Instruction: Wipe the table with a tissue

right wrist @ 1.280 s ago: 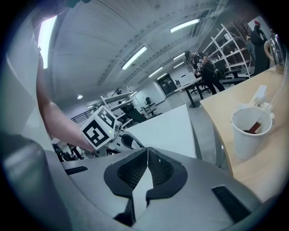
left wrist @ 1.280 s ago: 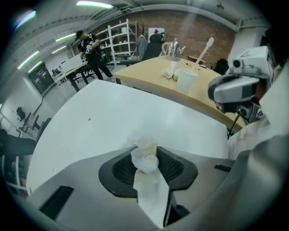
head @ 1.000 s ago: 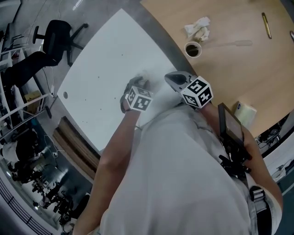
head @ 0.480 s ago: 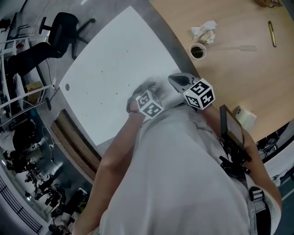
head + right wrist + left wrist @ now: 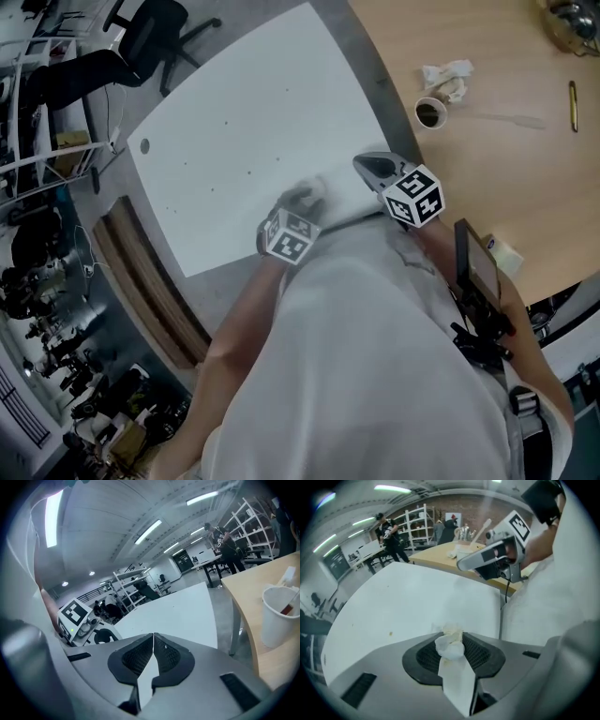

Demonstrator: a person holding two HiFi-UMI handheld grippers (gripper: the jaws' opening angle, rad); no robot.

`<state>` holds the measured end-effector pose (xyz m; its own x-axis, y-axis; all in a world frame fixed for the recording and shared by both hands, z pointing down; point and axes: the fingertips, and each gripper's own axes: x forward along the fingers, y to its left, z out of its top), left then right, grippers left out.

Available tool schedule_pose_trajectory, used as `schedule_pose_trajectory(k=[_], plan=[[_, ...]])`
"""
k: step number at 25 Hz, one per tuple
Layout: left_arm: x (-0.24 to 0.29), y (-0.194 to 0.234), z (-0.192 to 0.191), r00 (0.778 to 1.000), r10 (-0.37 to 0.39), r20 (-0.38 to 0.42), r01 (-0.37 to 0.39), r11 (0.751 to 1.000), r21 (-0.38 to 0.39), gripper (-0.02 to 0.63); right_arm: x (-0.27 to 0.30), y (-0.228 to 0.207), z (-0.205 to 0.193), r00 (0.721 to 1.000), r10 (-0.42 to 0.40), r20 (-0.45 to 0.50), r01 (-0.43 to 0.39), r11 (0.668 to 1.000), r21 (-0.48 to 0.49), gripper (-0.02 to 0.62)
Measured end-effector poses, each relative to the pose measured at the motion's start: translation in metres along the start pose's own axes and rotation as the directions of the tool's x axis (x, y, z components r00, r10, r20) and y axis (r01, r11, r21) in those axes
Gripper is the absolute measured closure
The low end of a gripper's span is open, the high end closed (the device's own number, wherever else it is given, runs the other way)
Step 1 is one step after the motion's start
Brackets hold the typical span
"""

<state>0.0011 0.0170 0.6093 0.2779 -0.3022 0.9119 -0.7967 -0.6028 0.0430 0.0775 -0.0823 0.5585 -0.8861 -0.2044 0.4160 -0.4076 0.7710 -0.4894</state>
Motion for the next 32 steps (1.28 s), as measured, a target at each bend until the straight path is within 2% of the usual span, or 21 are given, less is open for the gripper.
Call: schedule_pose_trajectory(k=[4, 10, 15, 21, 27, 32], plan=[[-0.016, 0.024, -0.026, 0.998, 0.055, 0.035, -0.049, 0.985, -0.167, 0.479, 0.01, 0.008, -0.002, 1.0, 0.003, -0.009, -0.003, 1.0, -0.002, 0.577], [-0.03, 0.079, -0.029, 0.985, 0.156, 0.067, -0.135, 0.958, -0.252, 0.479, 0.023, 0.03, -0.004, 1.0, 0.005, 0.004, -0.005, 1.0, 0.004, 0.577], [-0.029, 0.124, -0.016, 0.984, 0.175, 0.03, -0.164, 0.961, -0.224, 0.479, 0.024, 0.033, -0.01, 1.0, -0.019, 0.014, 0.018, 0.999, 0.035, 0.577], [-0.014, 0.155, -0.019, 0.99, 0.133, -0.052, -0.141, 0.971, -0.193, 0.479, 0.018, 0.027, -0.009, 0.997, -0.062, 0.045, 0.059, 0.996, 0.067, 0.577], [-0.008, 0.177, -0.007, 0.988, 0.135, -0.072, -0.143, 0.982, -0.12, 0.479, 0.012, 0.017, -0.012, 0.994, -0.098, 0.049, 0.092, 0.991, 0.1, 0.577], [0.005, 0.172, -0.01, 0.987, 0.108, -0.121, -0.12, 0.989, -0.091, 0.479, 0.011, 0.013, -0.008, 0.993, -0.108, 0.056, 0.102, 0.988, 0.113, 0.577]])
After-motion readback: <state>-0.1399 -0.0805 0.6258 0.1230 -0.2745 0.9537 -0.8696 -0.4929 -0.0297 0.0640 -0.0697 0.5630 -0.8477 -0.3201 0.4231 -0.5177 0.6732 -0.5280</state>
